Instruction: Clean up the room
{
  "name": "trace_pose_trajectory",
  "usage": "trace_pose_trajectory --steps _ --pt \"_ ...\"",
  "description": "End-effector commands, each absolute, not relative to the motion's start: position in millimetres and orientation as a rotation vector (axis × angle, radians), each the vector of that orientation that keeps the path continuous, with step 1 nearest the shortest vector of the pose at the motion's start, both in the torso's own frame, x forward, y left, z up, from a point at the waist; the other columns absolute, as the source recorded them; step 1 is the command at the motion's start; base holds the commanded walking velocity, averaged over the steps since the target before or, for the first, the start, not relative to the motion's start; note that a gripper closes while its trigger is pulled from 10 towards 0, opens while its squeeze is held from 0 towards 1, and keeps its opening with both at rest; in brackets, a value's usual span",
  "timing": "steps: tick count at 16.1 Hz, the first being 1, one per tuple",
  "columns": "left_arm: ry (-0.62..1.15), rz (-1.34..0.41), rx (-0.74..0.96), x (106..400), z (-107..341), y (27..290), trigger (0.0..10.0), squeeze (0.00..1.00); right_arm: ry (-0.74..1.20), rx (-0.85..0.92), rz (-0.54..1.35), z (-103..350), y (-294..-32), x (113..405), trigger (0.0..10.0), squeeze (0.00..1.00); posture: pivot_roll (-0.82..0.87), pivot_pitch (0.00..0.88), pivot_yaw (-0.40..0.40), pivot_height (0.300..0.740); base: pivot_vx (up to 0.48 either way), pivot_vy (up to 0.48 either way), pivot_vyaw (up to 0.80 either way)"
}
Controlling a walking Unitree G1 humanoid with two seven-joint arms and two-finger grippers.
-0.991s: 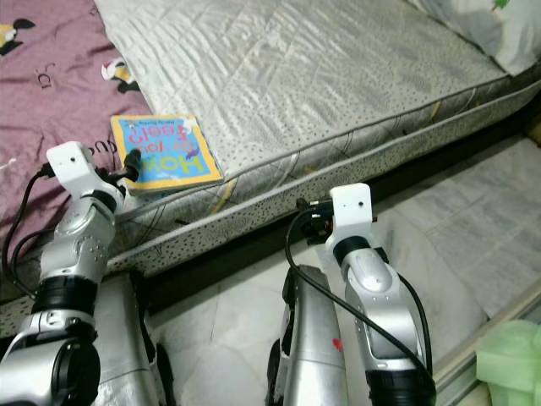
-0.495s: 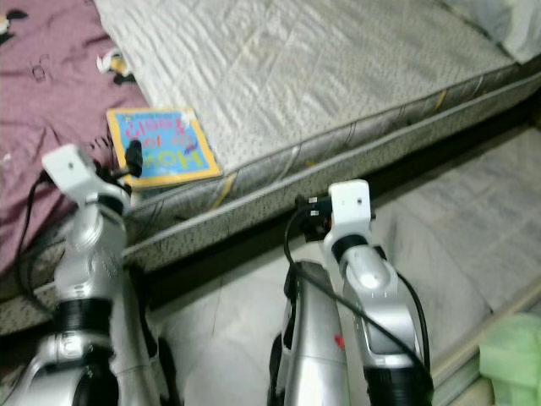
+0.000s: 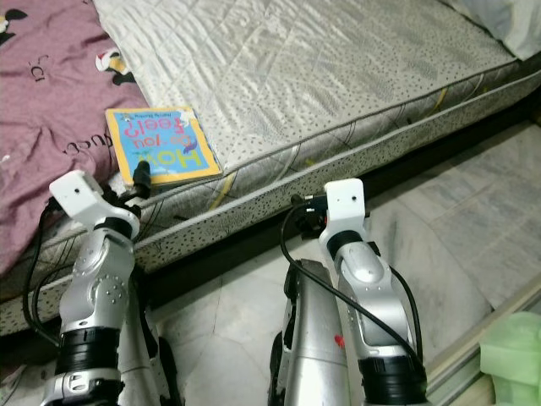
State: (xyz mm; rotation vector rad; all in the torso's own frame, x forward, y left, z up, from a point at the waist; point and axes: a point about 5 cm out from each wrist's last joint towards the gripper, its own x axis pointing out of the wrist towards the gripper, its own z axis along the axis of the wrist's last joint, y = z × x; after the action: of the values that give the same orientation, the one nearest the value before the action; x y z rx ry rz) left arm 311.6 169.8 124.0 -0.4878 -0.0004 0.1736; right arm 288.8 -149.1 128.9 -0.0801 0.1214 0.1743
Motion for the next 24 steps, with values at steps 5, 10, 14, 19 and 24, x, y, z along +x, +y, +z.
trace_pose_trajectory --steps 5,10,14,19,24 --pt "0.087 0.142 -0.520 335 114 179 10.0 0.00 0.109 -0.090 0.149 129 -152 292 10.0 0.00 -0.10 0.130 -0.069 0.452 0.000 0.000 0.00" --pt "0.181 0.050 -0.605 357 108 167 10.0 0.00 0.094 -0.101 0.147 131 -152 295 10.0 0.00 -0.12 0.115 -0.069 0.452 0.000 0.000 0.00" --pt "0.197 -0.070 -0.664 358 107 161 0.0 0.00 0.092 -0.106 0.142 132 -152 295 10.0 0.00 -0.12 0.118 -0.074 0.452 0.000 0.000 0.00" --pt "0.183 -0.060 -0.680 359 109 172 0.0 0.00 0.079 -0.101 0.142 133 -148 300 10.0 0.00 -0.11 0.122 -0.057 0.452 0.000 0.000 0.00" --pt "0.158 -0.060 -0.674 361 115 174 0.0 0.00 0.068 -0.092 0.141 134 -146 304 10.0 0.00 -0.10 0.109 -0.054 0.452 0.000 0.000 0.00"
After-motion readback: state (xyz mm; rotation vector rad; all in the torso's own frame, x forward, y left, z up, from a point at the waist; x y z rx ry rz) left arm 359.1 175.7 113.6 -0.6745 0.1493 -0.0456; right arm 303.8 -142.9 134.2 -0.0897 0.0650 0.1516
